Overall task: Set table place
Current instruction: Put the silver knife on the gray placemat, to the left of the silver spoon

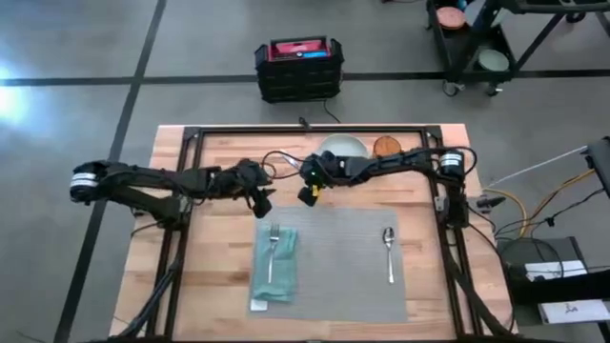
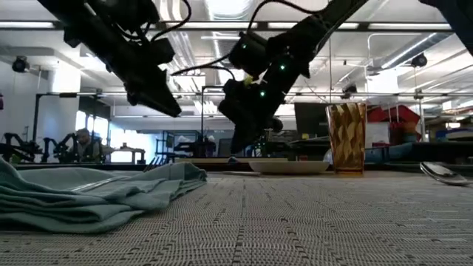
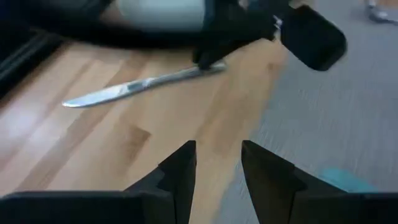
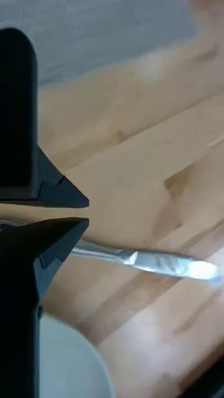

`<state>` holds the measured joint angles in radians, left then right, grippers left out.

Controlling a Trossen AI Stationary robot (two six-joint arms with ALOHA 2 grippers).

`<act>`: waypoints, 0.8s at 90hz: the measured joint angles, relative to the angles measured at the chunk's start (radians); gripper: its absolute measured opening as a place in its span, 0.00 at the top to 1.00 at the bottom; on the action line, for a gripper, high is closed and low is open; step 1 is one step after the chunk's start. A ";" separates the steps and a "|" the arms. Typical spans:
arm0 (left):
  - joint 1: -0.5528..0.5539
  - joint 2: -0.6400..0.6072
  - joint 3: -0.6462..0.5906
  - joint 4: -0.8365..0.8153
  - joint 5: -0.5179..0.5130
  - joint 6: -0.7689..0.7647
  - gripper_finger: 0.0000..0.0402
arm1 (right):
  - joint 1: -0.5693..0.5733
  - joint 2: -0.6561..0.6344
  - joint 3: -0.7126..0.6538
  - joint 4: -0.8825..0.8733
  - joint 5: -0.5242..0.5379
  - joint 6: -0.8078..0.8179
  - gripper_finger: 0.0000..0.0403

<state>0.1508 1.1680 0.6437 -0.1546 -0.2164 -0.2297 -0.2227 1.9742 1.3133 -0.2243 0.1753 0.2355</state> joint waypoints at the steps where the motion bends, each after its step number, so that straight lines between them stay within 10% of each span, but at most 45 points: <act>1: 0.007 0.000 0.000 -0.001 0.002 0.005 0.72 | 0.000 0.001 0.000 -0.003 0.000 0.005 0.94; 72: 0.074 0.032 -0.023 0.043 0.018 0.080 0.72 | -0.019 0.057 0.002 -0.098 -0.019 0.200 1.00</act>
<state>0.2245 1.2003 0.6205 -0.1121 -0.1986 -0.1497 -0.2420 2.0312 1.3155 -0.3225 0.1559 0.4358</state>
